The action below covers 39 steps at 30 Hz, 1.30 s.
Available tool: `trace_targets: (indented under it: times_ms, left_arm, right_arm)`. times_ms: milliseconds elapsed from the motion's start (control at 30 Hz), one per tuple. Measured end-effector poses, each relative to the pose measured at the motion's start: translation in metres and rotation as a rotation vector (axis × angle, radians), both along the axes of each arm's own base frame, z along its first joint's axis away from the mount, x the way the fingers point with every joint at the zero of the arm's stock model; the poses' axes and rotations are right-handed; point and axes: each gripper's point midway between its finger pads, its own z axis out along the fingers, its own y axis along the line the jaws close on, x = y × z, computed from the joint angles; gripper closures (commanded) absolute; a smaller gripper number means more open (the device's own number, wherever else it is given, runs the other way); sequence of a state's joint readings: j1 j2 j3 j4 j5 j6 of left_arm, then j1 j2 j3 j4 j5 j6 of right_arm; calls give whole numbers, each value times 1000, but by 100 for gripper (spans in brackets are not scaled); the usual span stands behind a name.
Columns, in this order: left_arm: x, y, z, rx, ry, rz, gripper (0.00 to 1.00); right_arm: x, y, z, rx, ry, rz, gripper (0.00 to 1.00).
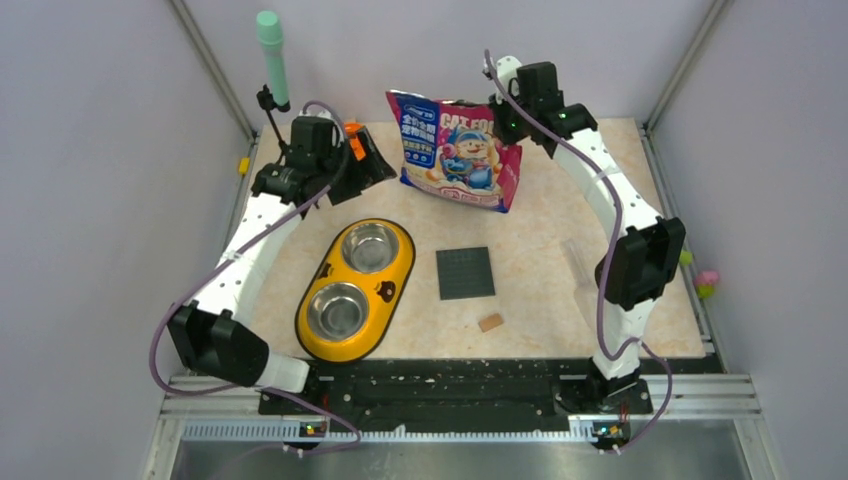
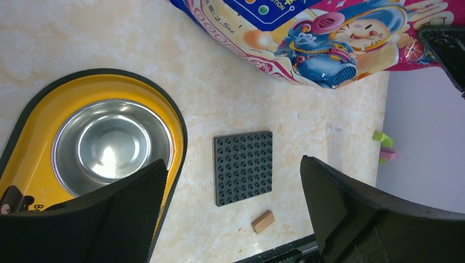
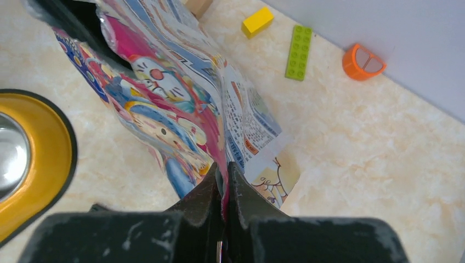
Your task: Serve the pet food
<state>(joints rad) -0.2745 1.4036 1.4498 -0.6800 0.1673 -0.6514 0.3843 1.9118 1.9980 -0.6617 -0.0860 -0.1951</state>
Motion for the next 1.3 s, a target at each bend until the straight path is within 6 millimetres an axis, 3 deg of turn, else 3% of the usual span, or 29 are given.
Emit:
trace_targets:
  times_ms: [167,267,333,567,600,667,700,800,933,1133,1233,1300]
  left_arm:
    - [19,-6,3,7,19,-11,8]
    - [31,-16,-5,-6,41,-39,8]
    - [39,-24,-17,-24,71,-65,8]
    - [64,-58,-69,-113,193,-152,9]
    - [68,-63,-73,-123,202,-164,9]
    - [79,-73,-77,-142,211,-188,9]
    - [85,-80,-75,-149,205,-201,9]
    - [98,-91,-61,-165,166,-225,12]
    - [102,-97,-22,-189,88,-231,18]
    - [89,-97,41,-282,-1,-190,21]
    - [82,-103,68,-337,-42,-178,21]
    - [78,-111,77,-362,-53,-180,21]
  right_arm:
    - [-13,0,1,85,78,-103,100]
    - [-31,-5,0,135,137,-188,100]
    - [-51,-11,-1,160,181,-262,100]
    - [-94,-22,-2,217,256,-382,100]
    - [-100,-22,-3,227,265,-393,93]
    - [-109,-23,-2,251,280,-404,61]
    - [-112,-23,-1,262,288,-402,53]
    - [-117,-21,14,292,265,-381,40]
    - [-113,-20,49,311,183,-336,40]
    - [-100,-16,113,330,24,-252,42]
    - [-82,-7,125,310,-12,-216,42]
    - [-69,-1,119,283,-4,-201,42]
